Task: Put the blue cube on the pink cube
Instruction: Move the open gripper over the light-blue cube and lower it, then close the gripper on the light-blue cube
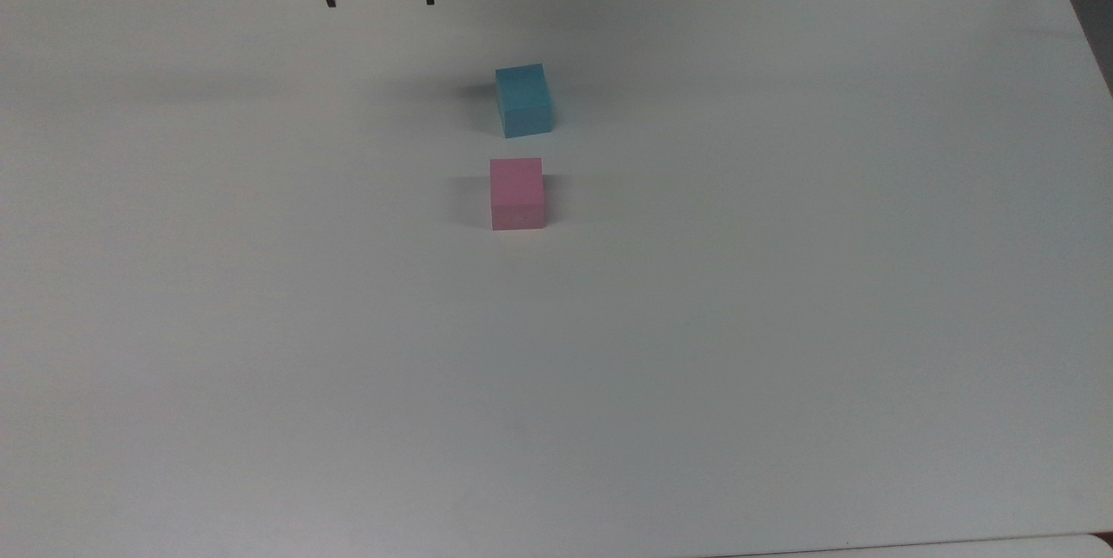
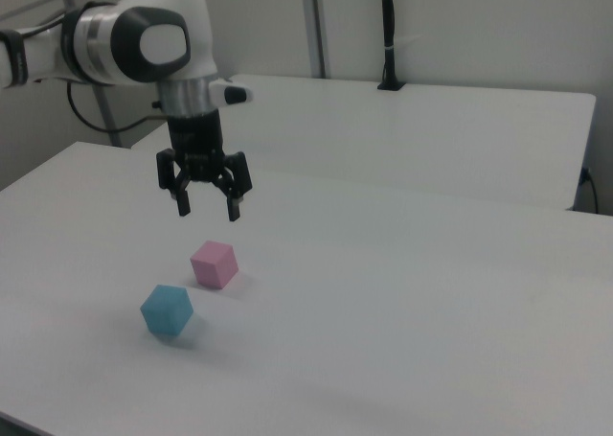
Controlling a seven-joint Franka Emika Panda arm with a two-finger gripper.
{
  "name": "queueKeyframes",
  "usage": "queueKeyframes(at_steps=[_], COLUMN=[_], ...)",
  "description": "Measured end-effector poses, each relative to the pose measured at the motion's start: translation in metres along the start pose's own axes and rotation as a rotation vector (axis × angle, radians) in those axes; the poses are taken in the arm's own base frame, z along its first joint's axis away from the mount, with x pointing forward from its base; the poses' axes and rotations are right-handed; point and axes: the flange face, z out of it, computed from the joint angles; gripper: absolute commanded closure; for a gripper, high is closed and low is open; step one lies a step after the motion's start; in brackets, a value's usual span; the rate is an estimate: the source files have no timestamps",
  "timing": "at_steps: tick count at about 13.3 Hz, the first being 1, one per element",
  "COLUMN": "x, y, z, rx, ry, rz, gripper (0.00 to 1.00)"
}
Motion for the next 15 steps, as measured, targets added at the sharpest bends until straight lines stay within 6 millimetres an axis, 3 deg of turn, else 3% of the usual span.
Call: queueKeyframes(at_steps=[2,5,10,15], x=[0.001,0.001,0.012,0.012], y=[-0.016,-0.056,-0.109,-0.136], z=[0.019,0.058,0.1,0.135], rx=[0.002,-0.002,0.014,0.013], ry=[-0.037,-0.095,-0.014,0.008], rz=[-0.03,-0.103,-0.085,-0.094], gripper=[0.0,0.0,0.0,0.0])
